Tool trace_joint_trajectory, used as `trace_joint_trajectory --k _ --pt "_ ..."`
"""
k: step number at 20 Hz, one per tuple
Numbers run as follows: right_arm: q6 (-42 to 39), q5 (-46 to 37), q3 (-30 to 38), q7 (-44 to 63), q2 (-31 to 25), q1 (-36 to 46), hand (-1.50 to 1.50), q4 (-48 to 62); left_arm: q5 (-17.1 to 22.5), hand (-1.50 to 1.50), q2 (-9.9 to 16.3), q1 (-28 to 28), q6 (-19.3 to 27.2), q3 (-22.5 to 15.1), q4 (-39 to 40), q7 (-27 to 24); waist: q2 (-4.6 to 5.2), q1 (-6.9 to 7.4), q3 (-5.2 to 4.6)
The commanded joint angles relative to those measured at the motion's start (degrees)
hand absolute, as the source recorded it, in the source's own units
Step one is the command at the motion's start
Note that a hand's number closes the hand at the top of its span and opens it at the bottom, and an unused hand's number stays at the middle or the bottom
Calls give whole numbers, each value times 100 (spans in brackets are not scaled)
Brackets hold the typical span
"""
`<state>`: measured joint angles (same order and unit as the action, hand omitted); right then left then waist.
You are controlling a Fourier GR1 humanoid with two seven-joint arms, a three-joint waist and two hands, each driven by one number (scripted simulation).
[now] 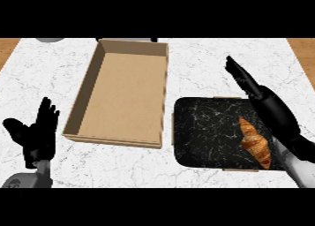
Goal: Pick the croissant from the tray and place it in the cardboard box
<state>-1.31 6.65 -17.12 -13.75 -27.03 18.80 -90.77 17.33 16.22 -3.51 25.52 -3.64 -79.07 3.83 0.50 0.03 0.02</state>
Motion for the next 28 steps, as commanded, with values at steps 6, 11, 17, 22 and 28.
trace_joint_trajectory --k 6,11,17,22,28 --pt "-2326 1893 369 -405 -448 -858 -150 1049 -1379 0 1696 -94 -272 -164 275 -267 52 -53 50" --pt "-1999 -551 112 -2776 -1665 -1263 -150 1753 -1339 0 1641 -35 -541 -329 353 -233 36 -42 43" --pt "-3178 1 341 -4636 -1437 -905 -150 3276 -1379 0 1578 -385 -640 -368 495 -145 61 143 42" --pt "-2391 -953 317 -5115 -2095 -163 -150 3812 -1463 0 1635 -455 -702 -401 380 34 18 214 27" --pt "-1887 -2339 -561 -4879 -2533 502 -150 3900 -1532 0 1530 -457 -705 -424 456 -39 15 260 11"
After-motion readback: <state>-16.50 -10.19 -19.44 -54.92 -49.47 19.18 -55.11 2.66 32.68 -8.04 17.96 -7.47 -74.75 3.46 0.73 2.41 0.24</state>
